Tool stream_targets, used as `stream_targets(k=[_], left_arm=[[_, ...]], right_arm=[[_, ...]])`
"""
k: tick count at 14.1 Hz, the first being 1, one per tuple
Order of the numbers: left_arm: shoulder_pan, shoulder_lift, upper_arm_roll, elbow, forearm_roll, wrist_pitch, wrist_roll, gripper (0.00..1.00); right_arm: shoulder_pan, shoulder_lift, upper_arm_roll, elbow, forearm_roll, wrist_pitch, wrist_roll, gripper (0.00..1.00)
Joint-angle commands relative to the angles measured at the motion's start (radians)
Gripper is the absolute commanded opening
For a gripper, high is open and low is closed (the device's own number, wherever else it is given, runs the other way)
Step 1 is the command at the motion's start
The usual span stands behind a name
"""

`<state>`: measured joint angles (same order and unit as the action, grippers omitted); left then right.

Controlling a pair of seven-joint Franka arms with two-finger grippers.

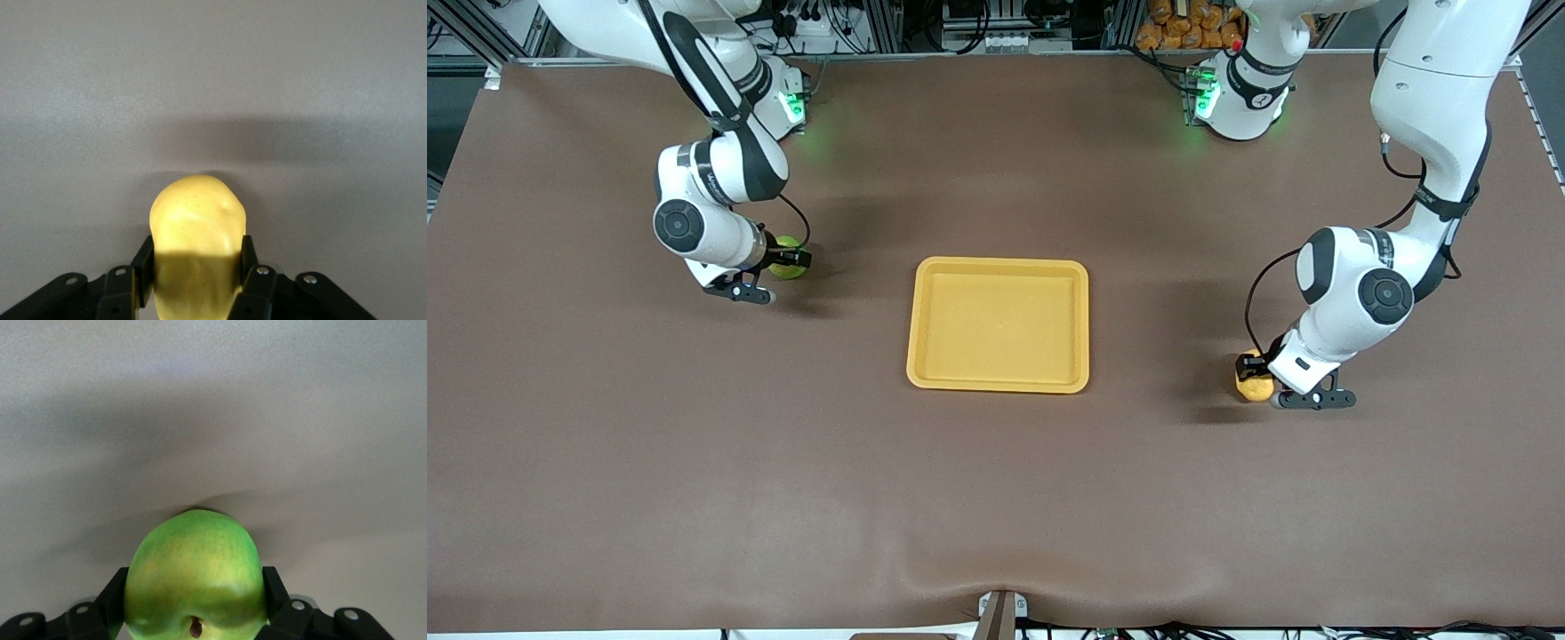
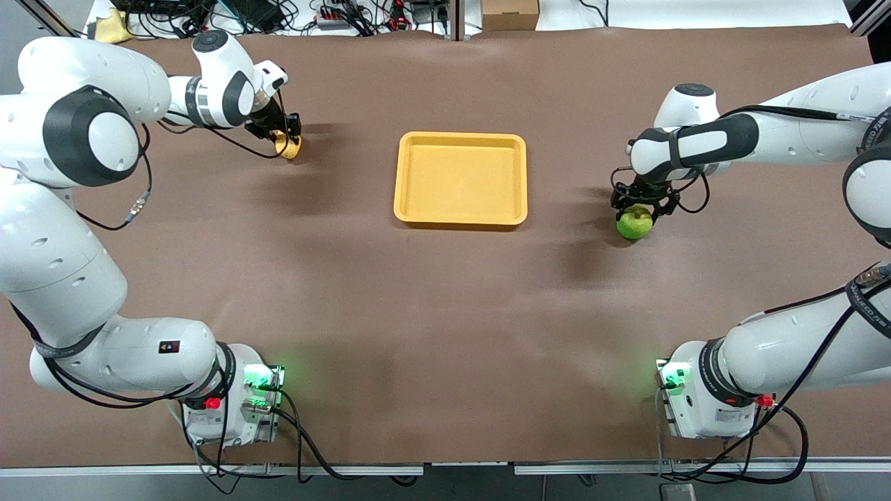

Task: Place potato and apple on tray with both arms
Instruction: 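Lower and close the right gripper on the apple while the left grasps potato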

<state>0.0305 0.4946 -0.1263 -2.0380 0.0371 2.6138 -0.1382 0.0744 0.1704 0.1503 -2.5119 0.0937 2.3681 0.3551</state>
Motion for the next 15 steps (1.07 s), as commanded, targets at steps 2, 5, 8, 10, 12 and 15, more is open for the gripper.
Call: stream_targets(k=[2, 5, 8, 10, 12, 15], left_arm=[[-0.003, -0.002, -0.003, 0.013, 0.012, 0.008, -0.057, 0.0], [-0.003, -0.002, -0.003, 0.015, 0.012, 0.008, -0.064, 0.0], [-0.003, -0.002, -0.003, 0.015, 0.012, 0.008, -0.064, 0.0], [-0.003, -0.002, -0.003, 0.015, 0.012, 0.008, -0.066, 0.0], [-0.004, -0.002, -0.003, 0.015, 0.012, 0.008, -0.066, 0.0], [-0.003, -0.01, -0.006, 0.034, 0.006, 0.003, -0.067, 0.0]], right_arm=[[-0.008, -0.028, 0.008, -0.012, -0.011, -0.021, 0.013, 0.0], [-0.007, -0.068, 0.009, 0.004, -0.011, -0.07, 0.013, 0.0], [-0.008, -0.072, 0.008, 0.079, -0.009, -0.177, 0.013, 0.0], [-0.01, -0.072, 0.008, 0.113, -0.008, -0.205, 0.013, 0.0], [-0.01, -0.071, 0.009, 0.131, -0.003, -0.207, 0.015, 0.0], [-0.004, -0.068, 0.011, 0.153, 0.011, -0.205, 0.016, 0.0]])
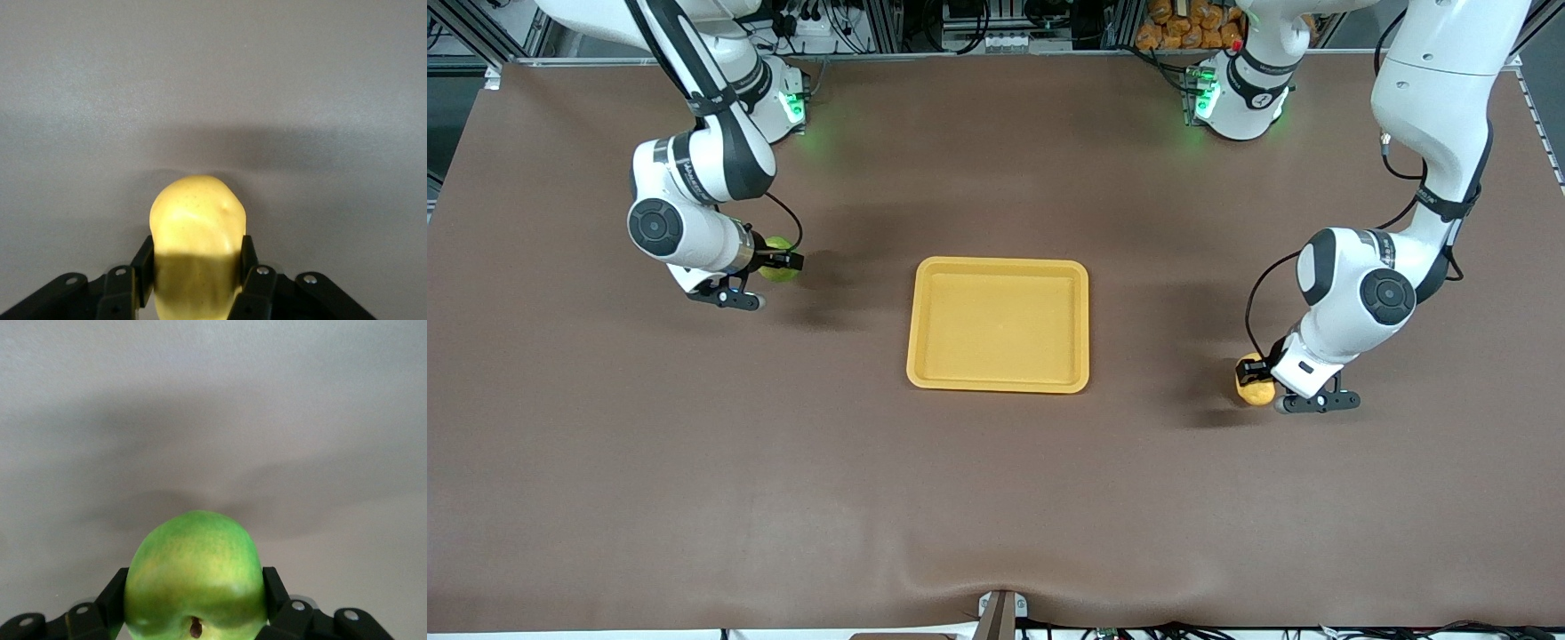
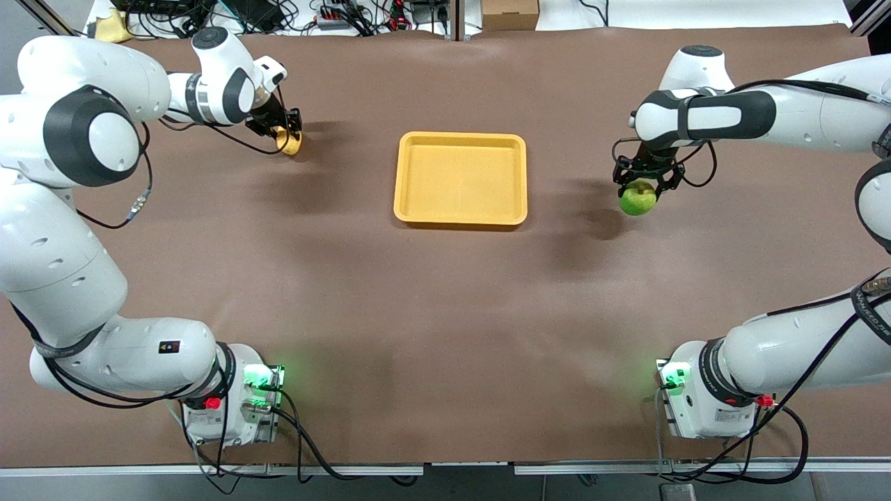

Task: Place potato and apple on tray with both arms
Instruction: 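Carry the apple with the right gripper toward the tray while left lifts potato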

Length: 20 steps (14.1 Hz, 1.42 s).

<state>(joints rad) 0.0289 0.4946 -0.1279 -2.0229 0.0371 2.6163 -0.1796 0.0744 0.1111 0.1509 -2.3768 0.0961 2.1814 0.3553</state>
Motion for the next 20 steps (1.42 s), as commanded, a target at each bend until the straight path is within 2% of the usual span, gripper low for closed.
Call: stream_targets(k=[1, 7, 12, 20], left_arm=[[-0.003, -0.024, -0.004, 0.019, 0.006, -0.002, -0.043, 0.0], [-0.017, -0.083, -0.025, 0.021, 0.006, -0.062, -0.089, 0.0], [-0.018, -0.123, -0.053, 0.032, 0.006, -0.14, -0.158, 0.0], [-0.037, -0.126, -0.075, 0.069, 0.006, -0.193, -0.247, 0.0]], right_arm=[[-0.002, -0.008, 0.012, 0.022, 0.034, -0.017, 0.016, 0.0], [0.042, 0.007, 0.012, 0.065, 0.161, -0.006, 0.049, 0.0], [0.171, 0.088, 0.012, 0.119, 0.165, 0.083, 0.246, 0.0], [0.321, 0.248, 0.01, 0.312, 0.165, 0.107, 0.571, 0.0]])
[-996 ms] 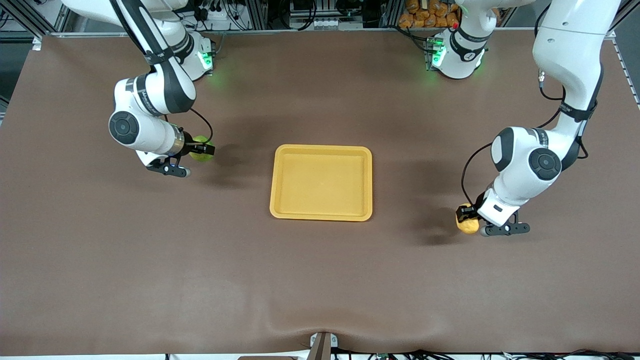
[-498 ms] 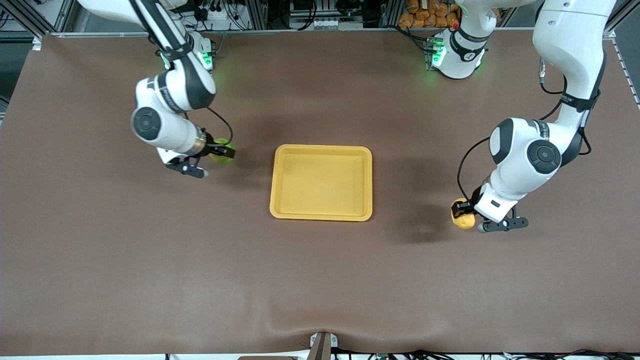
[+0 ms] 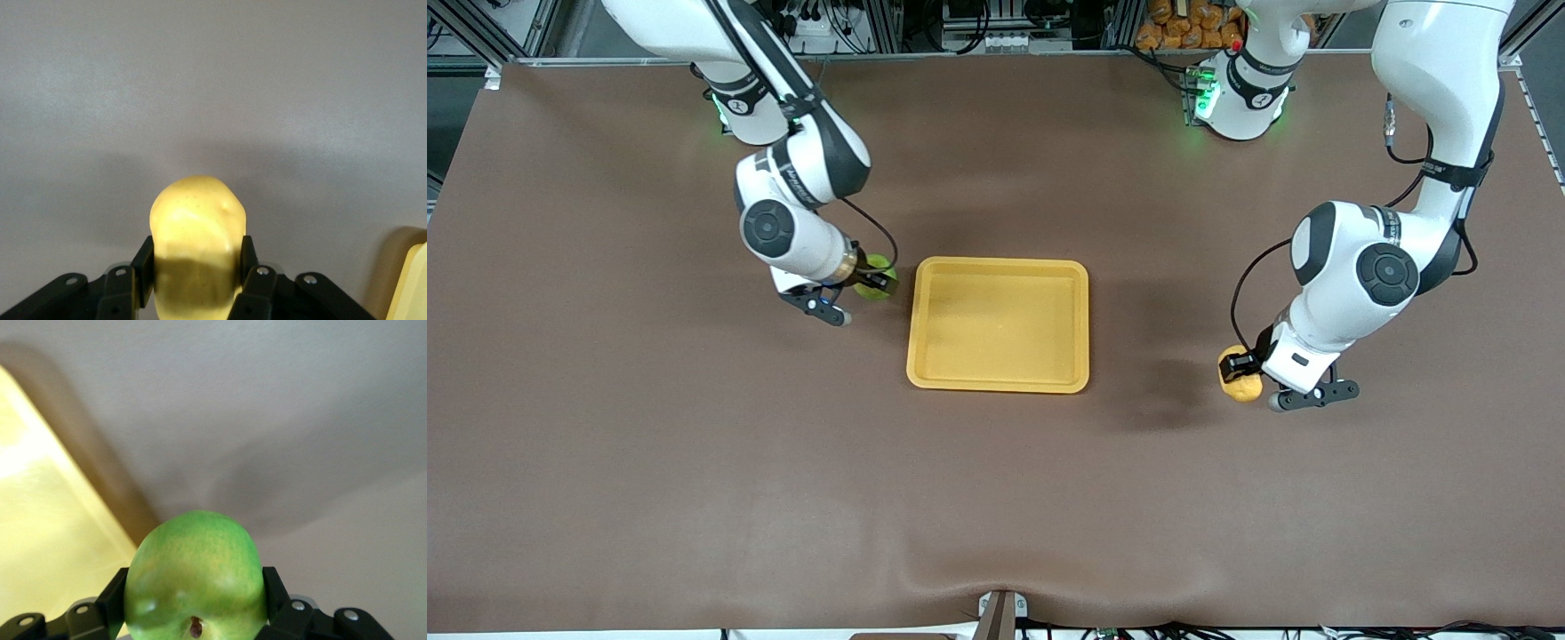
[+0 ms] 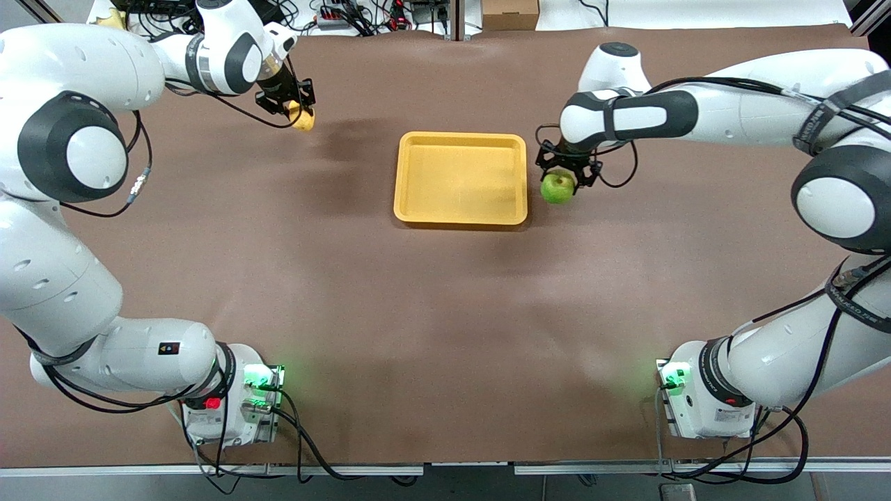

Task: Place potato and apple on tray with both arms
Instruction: 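Carry the apple with the right gripper toward the tray while left lifts potato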

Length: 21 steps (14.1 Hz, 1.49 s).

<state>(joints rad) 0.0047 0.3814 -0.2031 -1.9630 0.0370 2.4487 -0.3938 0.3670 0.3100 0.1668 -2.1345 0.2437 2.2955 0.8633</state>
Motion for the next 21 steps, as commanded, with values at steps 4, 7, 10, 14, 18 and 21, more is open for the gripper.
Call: stream_targets(k=[4, 7, 10, 14, 18, 21], left_arm=[[-0.04, -0.015, 0.001, 0.013, 0.006, -0.028, -0.083, 0.0], [-0.06, -0.018, -0.004, 0.044, 0.006, -0.083, -0.129, 0.0], [-0.086, -0.018, -0.005, 0.099, 0.012, -0.203, -0.161, 0.0], [-0.152, -0.024, -0.004, 0.118, 0.014, -0.266, -0.256, 0.0], [-0.216, -0.024, -0.004, 0.127, 0.014, -0.275, -0.358, 0.0], [-0.259, -0.022, -0.004, 0.133, 0.015, -0.275, -0.411, 0.0]], right_arm=[[0.05, 0.081, -0.006, 0.134, 0.017, -0.008, 0.121, 0.0], [0.082, 0.151, -0.006, 0.211, 0.017, 0.011, 0.209, 0.0], [0.113, 0.211, -0.007, 0.275, 0.017, 0.016, 0.276, 0.0], [0.145, 0.259, -0.009, 0.308, 0.015, 0.054, 0.322, 0.0], [0.167, 0.299, -0.009, 0.334, 0.012, 0.081, 0.365, 0.11], [0.168, 0.304, -0.01, 0.338, 0.003, 0.07, 0.362, 1.0]])
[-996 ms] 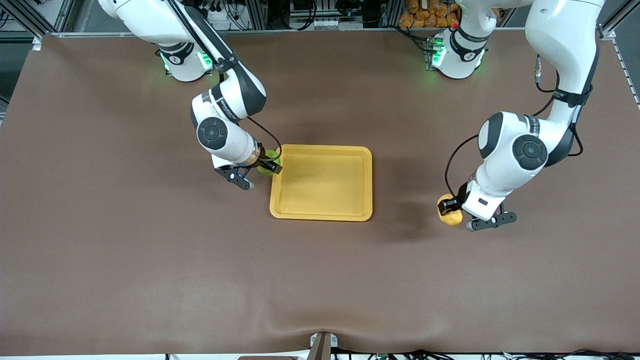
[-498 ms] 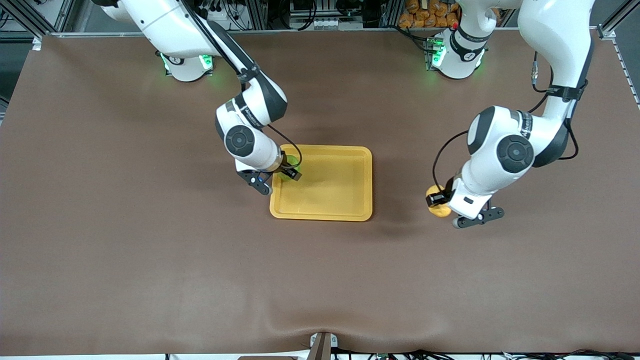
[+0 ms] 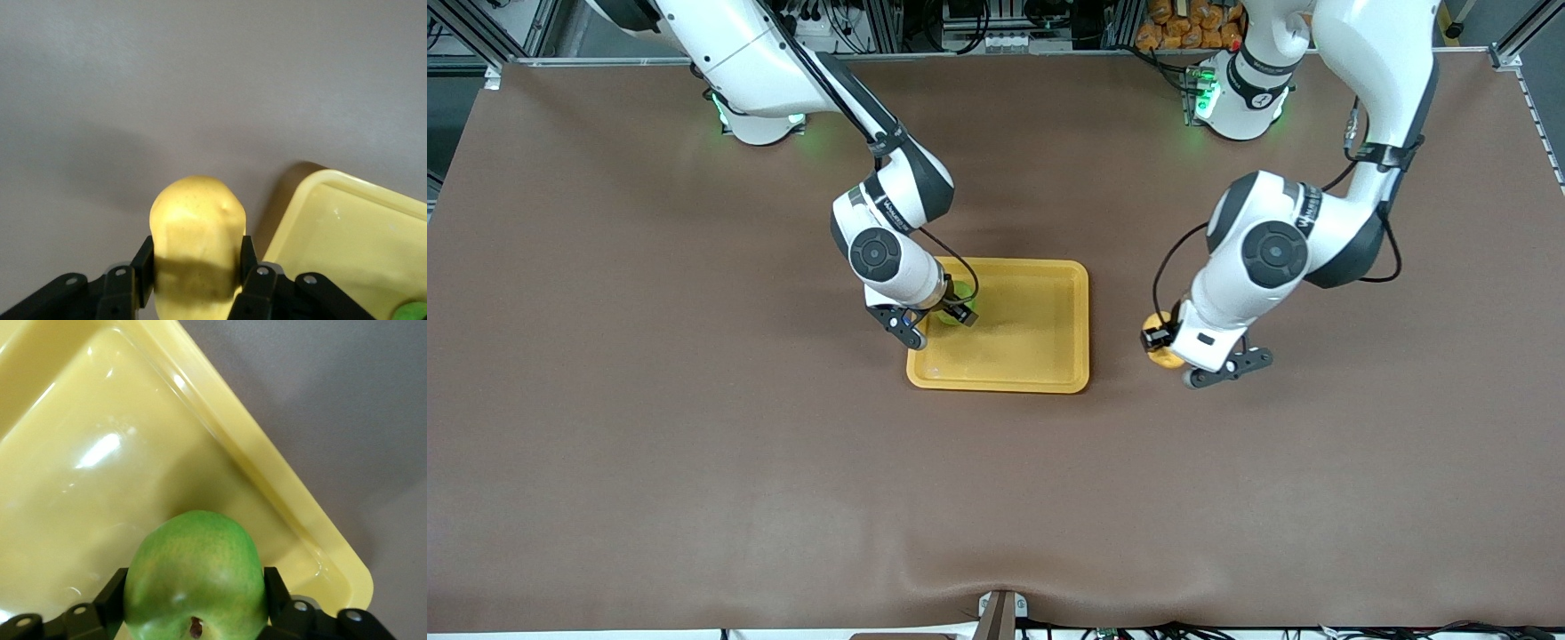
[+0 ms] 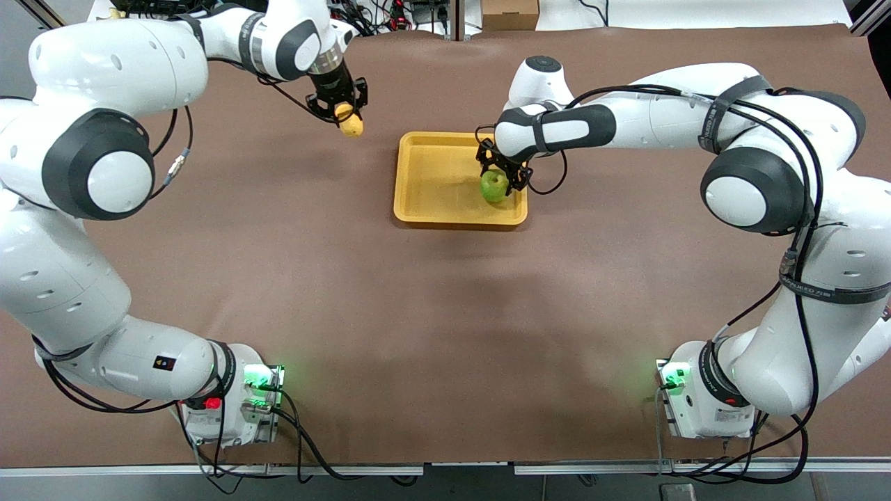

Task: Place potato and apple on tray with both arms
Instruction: 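Carry the apple with the right gripper toward the tray while left lifts potato, then release the apple onto the tray while the left gripper carries the potato over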

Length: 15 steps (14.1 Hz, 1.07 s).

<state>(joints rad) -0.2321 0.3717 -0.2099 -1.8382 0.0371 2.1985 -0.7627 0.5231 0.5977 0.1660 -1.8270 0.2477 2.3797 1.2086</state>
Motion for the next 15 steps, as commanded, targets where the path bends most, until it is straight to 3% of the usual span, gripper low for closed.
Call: stream_targets(k=[1, 5, 9, 12, 15], left_arm=[[-0.036, -0.013, 0.003, 0.007, 0.015, -0.026, -0.044, 0.0], [-0.096, -0.005, 0.006, 0.008, 0.017, -0.036, -0.056, 0.0], [-0.179, 0.038, 0.003, 0.014, 0.136, -0.036, -0.193, 0.0], [-0.265, 0.101, 0.004, 0.057, 0.194, -0.036, -0.291, 0.0], [-0.346, 0.162, 0.007, 0.102, 0.324, -0.037, -0.394, 0.0]], right_arm=[[0.009, 0.01, -0.013, 0.031, -0.002, -0.019, 0.009, 1.0], [-0.015, -0.029, -0.026, 0.069, -0.002, -0.184, 0.0, 1.0], [-0.052, -0.038, -0.055, 0.184, 0.001, -0.411, 0.0, 1.0], [-0.06, -0.067, -0.101, 0.241, 0.004, -0.566, -0.024, 1.0], [-0.061, -0.119, -0.173, 0.25, 0.015, -0.69, -0.145, 1.0]])
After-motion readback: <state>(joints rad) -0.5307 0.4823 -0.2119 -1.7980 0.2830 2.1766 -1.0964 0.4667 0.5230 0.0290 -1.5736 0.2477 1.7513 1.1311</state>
